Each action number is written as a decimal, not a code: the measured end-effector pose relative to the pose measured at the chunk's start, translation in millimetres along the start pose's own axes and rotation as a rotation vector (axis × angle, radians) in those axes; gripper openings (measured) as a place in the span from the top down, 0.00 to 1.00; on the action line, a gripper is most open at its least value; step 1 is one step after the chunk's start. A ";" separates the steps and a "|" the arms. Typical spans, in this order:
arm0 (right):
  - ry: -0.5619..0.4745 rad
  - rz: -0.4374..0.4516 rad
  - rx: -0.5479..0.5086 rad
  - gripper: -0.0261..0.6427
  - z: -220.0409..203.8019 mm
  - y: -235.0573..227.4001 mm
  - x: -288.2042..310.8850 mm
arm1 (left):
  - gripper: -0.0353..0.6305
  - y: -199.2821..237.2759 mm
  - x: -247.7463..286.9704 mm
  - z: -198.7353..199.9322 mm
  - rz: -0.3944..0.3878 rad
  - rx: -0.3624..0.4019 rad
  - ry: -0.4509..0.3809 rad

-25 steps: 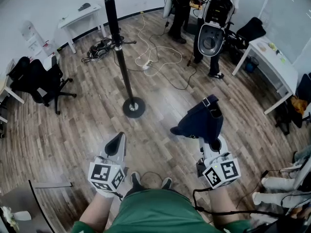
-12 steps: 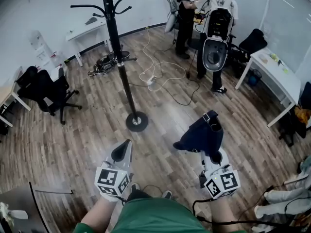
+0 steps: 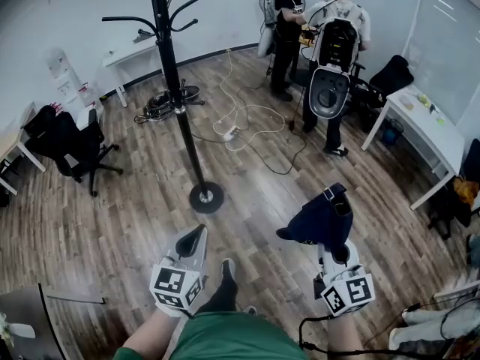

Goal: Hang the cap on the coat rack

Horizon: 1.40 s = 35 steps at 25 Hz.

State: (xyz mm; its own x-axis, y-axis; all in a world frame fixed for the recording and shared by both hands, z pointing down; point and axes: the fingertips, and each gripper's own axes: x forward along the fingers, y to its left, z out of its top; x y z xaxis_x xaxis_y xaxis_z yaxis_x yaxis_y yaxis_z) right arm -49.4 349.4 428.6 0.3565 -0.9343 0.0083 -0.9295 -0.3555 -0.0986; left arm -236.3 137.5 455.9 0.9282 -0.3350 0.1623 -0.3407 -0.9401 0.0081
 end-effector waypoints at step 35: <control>0.123 0.106 0.054 0.92 -21.2 -156.9 363.2 | 0.93 170.2 319.2 24.2 0.123 -0.091 0.003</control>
State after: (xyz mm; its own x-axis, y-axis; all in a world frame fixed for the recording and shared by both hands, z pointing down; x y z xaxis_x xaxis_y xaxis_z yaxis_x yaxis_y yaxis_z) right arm 223.9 65.3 468.2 0.2396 -0.9638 0.1166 -0.9536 -0.2562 -0.1583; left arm 5.6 -130.9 485.2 0.8779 -0.4472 0.1710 -0.4645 -0.8822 0.0775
